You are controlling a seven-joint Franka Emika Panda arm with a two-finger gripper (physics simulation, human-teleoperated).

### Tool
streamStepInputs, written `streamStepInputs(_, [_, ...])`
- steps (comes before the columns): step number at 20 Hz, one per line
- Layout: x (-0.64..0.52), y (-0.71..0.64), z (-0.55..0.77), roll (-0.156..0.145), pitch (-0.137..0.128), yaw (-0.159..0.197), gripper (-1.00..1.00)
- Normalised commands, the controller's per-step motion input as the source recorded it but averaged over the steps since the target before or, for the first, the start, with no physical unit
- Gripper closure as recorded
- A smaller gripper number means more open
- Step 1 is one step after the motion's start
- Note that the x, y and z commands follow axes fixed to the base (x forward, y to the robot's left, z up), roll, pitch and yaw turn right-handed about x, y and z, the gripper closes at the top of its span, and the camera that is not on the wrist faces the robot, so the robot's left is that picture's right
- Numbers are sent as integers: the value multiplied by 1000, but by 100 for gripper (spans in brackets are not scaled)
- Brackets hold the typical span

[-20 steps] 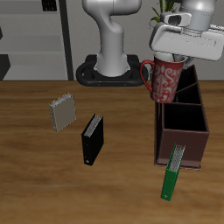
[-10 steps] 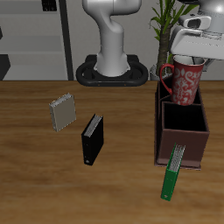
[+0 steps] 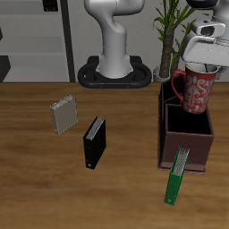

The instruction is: Place the red mug into the left desk caddy's right compartment and place the green book into the left desk caddy's back compartment

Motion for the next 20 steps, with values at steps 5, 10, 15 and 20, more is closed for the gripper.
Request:
streamStepInputs(5, [79,110,-120,9,24,-36,100])
streamStepInputs(10, [45,0,-42,-11,21,-64,100])
streamStepInputs(15, [74,28,-41,0,6,-57,100])
streamStepInputs(20, [87,-23,-134,-7,21,-23,100])
